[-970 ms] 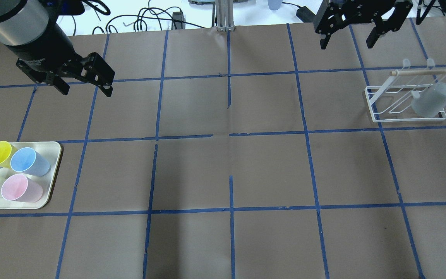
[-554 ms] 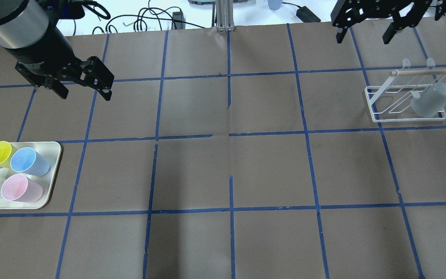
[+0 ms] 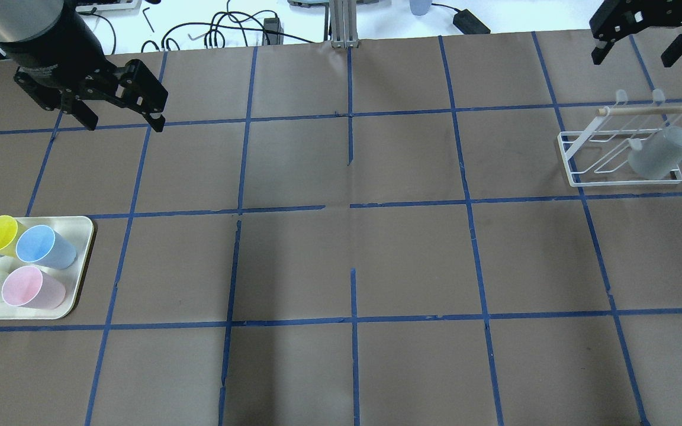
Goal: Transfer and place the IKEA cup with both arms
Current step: 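Move the right gripper over the white wire rack above the white cup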
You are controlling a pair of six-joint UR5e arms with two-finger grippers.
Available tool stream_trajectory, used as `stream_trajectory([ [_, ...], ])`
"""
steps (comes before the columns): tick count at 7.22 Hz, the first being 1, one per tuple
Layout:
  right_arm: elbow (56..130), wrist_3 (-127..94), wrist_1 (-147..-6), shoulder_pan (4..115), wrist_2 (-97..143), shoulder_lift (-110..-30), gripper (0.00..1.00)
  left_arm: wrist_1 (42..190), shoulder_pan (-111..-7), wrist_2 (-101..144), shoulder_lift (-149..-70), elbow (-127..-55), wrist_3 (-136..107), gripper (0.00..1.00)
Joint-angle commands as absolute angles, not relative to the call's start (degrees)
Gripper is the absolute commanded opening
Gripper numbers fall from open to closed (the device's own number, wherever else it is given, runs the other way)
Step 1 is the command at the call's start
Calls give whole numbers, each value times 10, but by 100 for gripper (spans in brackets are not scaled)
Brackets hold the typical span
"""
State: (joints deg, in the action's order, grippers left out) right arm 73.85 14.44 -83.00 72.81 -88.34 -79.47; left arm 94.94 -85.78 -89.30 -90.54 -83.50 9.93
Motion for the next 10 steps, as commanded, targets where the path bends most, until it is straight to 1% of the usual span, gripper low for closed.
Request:
stream_trajectory([
  [1, 744, 207, -832, 662, -885, -767, 100, 951, -861, -895, -912, -831, 100, 100],
  [3, 747, 291, -876, 625, -916, -722, 100, 950, -862, -896, -912, -831, 100, 100],
  [5, 750, 304, -889, 602, -914, -702, 100, 947, -862, -896, -912, -831, 100, 100],
  [8, 819, 338, -981, 575, -913, -699, 99, 947, -862, -892, -913, -831, 100, 100],
  [10, 833, 340, -987, 574, -913, -695, 99, 947, -862, -891, -913, -831, 100, 100],
])
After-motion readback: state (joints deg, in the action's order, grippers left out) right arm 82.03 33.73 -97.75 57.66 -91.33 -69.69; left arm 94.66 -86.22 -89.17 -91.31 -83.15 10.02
